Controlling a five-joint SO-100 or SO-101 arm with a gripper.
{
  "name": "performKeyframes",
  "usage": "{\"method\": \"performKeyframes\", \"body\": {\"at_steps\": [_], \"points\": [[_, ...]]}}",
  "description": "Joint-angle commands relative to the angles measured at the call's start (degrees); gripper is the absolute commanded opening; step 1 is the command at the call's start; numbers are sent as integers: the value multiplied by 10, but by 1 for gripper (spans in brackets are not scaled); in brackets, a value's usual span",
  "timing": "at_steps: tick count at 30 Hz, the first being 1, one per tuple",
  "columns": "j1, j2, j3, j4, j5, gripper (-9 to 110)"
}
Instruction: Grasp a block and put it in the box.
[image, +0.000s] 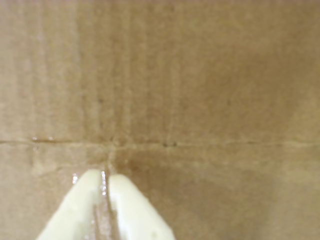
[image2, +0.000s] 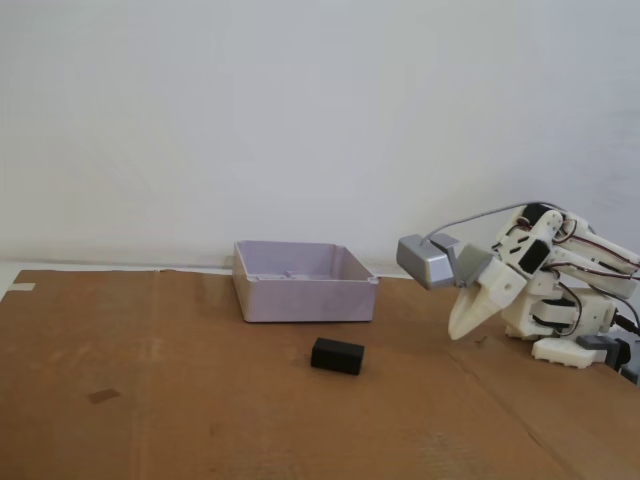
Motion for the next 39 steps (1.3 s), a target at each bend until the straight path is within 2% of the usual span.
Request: {"method": "performKeyframes", "body": {"at_steps": [1,31,39], "points": [[-4,15,22,102,1,0],[-5,14,22,101,10,0],[-3,12,22,38,10,0]]}}
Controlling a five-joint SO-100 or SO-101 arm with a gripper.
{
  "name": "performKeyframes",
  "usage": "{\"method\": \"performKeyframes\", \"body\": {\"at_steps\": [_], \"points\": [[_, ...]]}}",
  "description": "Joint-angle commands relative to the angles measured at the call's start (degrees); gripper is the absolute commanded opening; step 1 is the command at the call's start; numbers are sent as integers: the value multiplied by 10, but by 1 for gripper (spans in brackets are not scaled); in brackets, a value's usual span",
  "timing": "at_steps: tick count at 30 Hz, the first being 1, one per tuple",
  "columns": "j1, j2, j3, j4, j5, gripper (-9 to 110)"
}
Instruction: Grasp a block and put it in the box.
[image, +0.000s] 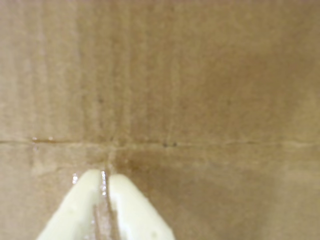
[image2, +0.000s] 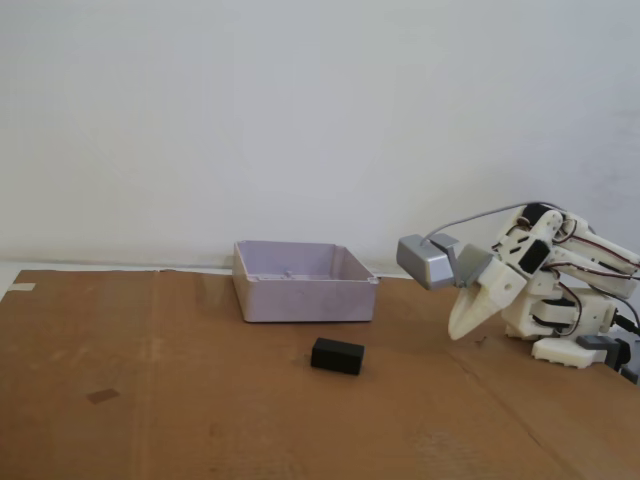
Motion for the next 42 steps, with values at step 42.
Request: {"method": "performKeyframes", "body": {"at_steps": [42], "points": [[-6,-336,-315,-121,9,0]]}}
